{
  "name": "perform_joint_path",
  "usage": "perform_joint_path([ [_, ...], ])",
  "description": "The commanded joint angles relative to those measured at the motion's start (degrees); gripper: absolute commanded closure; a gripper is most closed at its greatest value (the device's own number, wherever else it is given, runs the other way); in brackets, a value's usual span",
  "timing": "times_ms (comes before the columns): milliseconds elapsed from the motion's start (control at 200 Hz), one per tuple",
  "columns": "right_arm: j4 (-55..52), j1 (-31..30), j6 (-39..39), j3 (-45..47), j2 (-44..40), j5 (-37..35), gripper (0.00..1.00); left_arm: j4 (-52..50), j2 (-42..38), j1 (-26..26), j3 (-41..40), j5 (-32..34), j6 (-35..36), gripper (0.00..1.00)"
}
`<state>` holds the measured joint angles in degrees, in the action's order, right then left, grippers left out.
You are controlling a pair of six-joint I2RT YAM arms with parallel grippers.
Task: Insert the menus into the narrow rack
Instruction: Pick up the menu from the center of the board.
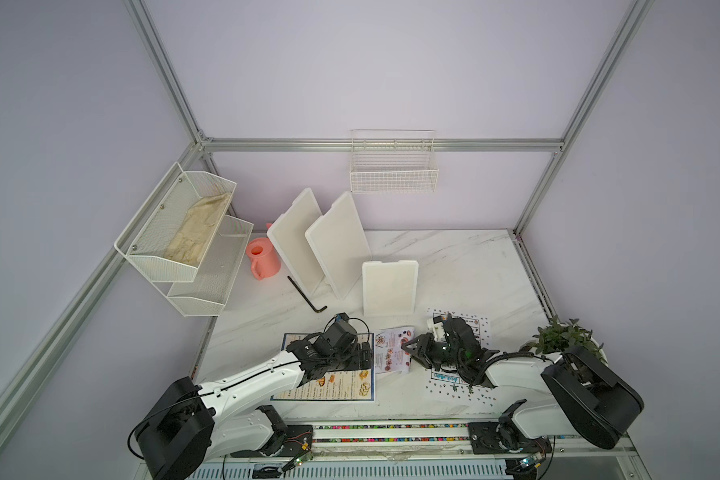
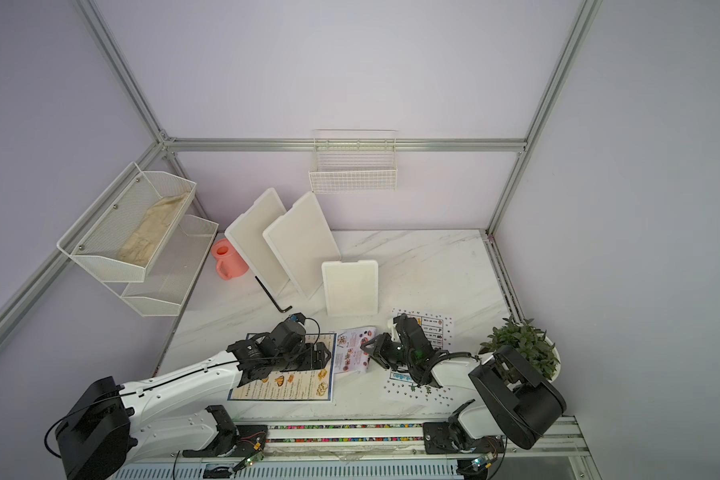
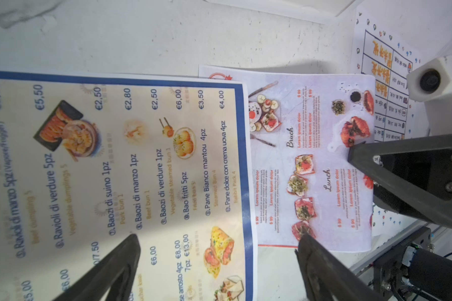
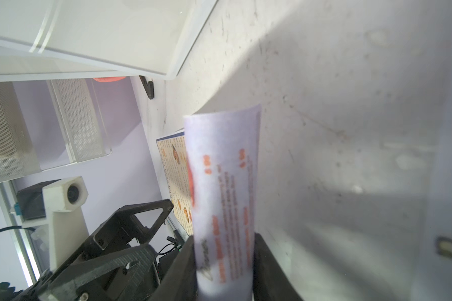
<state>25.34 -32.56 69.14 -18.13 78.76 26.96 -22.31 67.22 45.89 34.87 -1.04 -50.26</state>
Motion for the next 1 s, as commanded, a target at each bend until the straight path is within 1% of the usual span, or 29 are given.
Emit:
perform_joint_path([
  [0, -5.0, 1.0, -1.7, -0.1, -3.9, 0.6, 0.64, 2.7, -0.2, -0.4, 3.4, -0.2, -1.9, 0.00],
  [185, -9.0, 2.5, -2.9, -0.3, -8.7, -0.4, 0.64, 9.2, -0.8, -2.2, 1.6, -2.8, -5.5, 0.00],
  [380, -14.9, 3.1, -4.6, -1.7, -15.8, -2.9, 0.64, 18.8, -3.2, -5.4, -4.0, -5.7, -11.7, 0.00],
  [490, -18.4, 3.4, -5.4, -3.1, -19.0, -3.8, 0.64, 22.1, -4.8, -6.4, -6.5, -5.6, -14.3, 0.00],
  [725, -21.9, 3.6, -6.3, -8.2, -21.2, -2.4, 0.63, 29.9, -8.0, -8.4, -11.5, -6.0, -18.6, 0.00],
  [865, -21.8, 3.6, -6.8, -11.3, -21.2, -0.5, 0.63, 34.9, -7.8, -9.1, -12.5, -7.5, -19.3, 0.00],
  [995, -20.2, 3.6, -6.2, -13.8, -20.9, 1.9, 0.63, 42.4, -6.8, -9.6, -13.6, -9.7, -21.3, 0.00],
])
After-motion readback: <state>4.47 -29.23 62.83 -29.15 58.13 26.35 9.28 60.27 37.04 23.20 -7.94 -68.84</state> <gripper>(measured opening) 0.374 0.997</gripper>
